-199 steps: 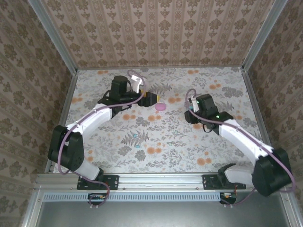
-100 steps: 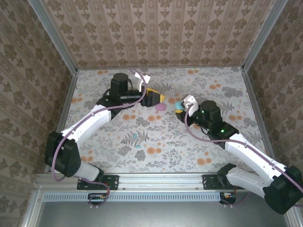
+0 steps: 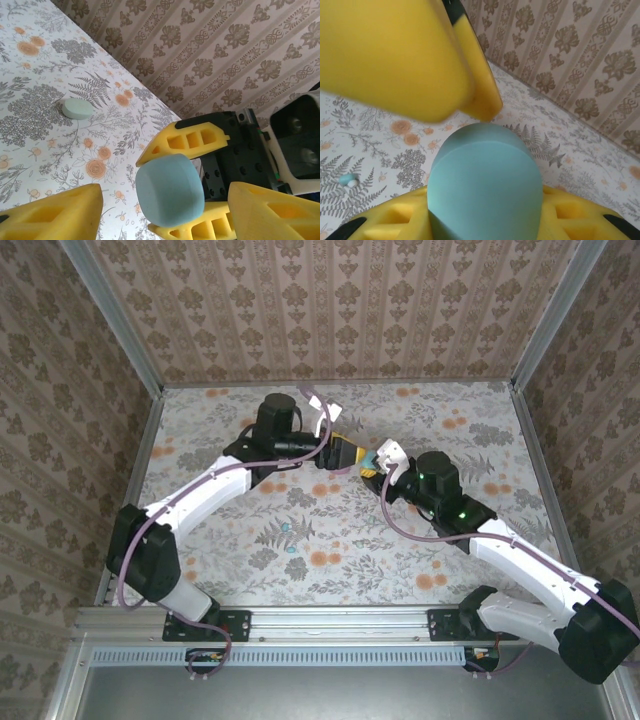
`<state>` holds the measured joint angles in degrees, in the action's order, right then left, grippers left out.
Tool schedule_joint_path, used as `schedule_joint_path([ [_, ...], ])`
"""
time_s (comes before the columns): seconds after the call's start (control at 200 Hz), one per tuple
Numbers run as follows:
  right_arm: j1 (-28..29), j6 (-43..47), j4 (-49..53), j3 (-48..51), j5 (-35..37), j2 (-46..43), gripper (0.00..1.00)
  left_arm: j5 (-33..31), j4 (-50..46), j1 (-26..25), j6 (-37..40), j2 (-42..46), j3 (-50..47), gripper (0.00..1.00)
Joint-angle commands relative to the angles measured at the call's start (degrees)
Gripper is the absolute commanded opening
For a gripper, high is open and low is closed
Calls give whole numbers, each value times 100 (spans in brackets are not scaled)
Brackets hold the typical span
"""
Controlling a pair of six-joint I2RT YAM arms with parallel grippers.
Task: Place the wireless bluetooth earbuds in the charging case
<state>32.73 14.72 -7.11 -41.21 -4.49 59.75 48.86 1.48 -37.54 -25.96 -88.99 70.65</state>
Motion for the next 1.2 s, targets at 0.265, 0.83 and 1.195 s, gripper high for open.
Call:
schedule_joint_path([
  [0.265,109,147,-331,-202,247,55,34,53,-358,-176,118,-219,396,67],
  [0.83,131,53,-17,-438,300,72,36,-16,-802,-296,424,-387,659,47],
  [1.195,137,62,78,-366,384,-190,51,-98,-342,-27,-196,-149,629,23],
])
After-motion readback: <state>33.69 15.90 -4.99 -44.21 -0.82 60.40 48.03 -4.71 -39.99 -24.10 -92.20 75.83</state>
